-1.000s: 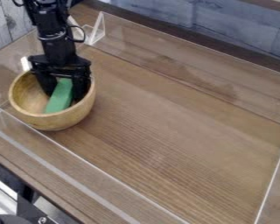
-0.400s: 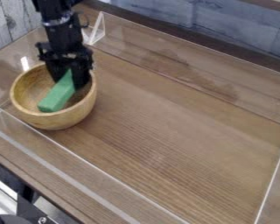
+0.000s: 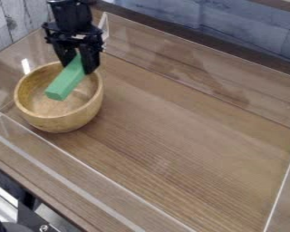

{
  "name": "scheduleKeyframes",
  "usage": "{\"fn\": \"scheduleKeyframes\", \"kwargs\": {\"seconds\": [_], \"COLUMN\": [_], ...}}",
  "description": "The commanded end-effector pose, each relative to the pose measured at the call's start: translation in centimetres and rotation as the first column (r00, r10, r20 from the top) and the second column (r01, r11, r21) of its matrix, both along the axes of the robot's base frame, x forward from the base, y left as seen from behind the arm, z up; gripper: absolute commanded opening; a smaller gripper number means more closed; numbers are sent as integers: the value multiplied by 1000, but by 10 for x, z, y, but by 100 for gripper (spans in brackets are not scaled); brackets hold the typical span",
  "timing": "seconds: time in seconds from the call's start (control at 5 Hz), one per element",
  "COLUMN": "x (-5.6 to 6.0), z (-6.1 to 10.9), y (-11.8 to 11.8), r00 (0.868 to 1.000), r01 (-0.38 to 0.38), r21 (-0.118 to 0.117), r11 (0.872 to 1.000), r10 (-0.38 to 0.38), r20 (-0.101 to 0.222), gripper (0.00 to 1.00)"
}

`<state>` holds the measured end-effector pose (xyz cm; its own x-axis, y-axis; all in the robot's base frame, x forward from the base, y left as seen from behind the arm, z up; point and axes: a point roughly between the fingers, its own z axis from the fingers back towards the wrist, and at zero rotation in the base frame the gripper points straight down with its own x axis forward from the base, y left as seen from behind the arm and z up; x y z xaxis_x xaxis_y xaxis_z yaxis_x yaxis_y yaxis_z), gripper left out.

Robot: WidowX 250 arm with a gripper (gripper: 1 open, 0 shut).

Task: Move green object from inside the wooden bowl to the table next to it

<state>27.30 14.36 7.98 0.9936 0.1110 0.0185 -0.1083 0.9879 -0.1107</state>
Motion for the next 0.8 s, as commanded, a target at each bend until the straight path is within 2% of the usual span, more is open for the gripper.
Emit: {"fn": "scheduleKeyframes", "kwargs": {"seconds": [0.0, 0.2, 0.4, 0.6], "x": [14, 18, 19, 20], "z": [35, 56, 68, 70], "y": [-6, -7, -18, -43], "r00": [993, 988, 980, 973], "r01": [50, 91, 152, 189], "r21": [47, 41, 34, 30], "r11": [998, 995, 988, 982], "r10": [-54, -96, -155, -191], "r20": [102, 120, 129, 131], "gripper": [0, 0, 0, 0]}}
